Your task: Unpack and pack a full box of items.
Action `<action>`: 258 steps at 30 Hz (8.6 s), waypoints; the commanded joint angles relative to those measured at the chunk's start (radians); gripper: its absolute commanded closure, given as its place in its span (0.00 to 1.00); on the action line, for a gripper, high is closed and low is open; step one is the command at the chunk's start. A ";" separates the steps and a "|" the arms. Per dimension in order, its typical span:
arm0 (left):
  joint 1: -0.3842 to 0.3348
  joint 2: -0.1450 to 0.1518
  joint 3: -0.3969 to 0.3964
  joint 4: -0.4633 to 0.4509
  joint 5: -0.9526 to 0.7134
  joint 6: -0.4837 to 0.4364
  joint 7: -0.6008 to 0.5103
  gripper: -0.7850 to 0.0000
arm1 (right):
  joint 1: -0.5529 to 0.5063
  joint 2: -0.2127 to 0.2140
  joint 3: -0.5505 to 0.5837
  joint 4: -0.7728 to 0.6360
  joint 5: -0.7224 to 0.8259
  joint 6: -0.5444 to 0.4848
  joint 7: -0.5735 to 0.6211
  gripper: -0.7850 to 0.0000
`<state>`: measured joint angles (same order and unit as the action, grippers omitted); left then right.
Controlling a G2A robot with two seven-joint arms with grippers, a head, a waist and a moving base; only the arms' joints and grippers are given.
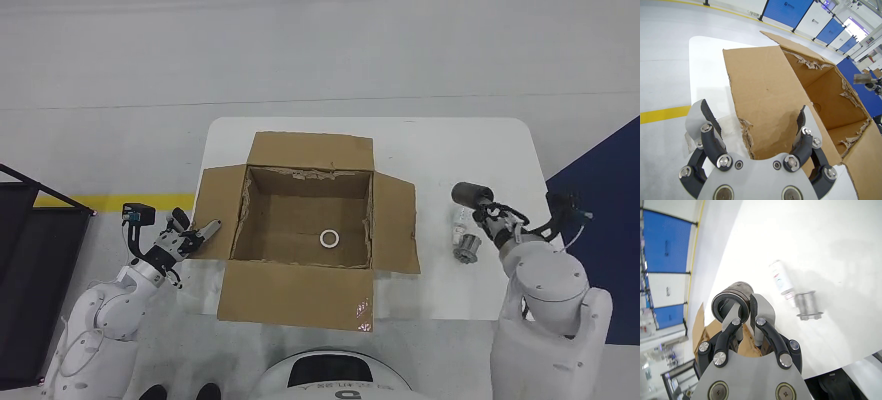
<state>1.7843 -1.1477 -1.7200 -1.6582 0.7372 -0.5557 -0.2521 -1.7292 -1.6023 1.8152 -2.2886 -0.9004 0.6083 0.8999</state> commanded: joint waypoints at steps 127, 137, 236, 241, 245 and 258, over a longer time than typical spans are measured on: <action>0.000 0.000 0.000 0.000 0.000 0.000 0.000 0.00 | 0.251 -0.060 0.116 0.413 -0.759 -0.175 0.487 1.00; 0.000 0.000 0.000 0.000 0.000 0.000 0.000 0.00 | 0.219 -0.075 0.136 0.369 -0.728 -0.152 0.464 1.00; 0.000 0.000 0.000 0.000 0.000 0.000 0.000 0.00 | 0.312 -0.068 -0.234 0.174 0.125 -0.512 0.608 1.00; 0.000 0.000 0.000 0.000 0.000 0.000 0.000 0.00 | 0.496 -0.069 -0.458 0.379 0.021 -0.460 0.636 1.00; 0.000 0.000 0.000 0.000 0.000 0.000 0.000 0.00 | 0.606 -0.073 -0.630 0.523 -0.131 -0.437 0.632 1.00; 0.000 0.000 0.000 0.000 0.000 0.000 0.000 0.00 | 0.722 -0.097 -0.883 0.817 -0.366 -0.309 0.551 1.00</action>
<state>1.7843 -1.1477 -1.7200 -1.6582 0.7372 -0.5557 -0.2521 -1.0098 -1.6987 0.9401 -1.4809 -1.2500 0.2874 1.4523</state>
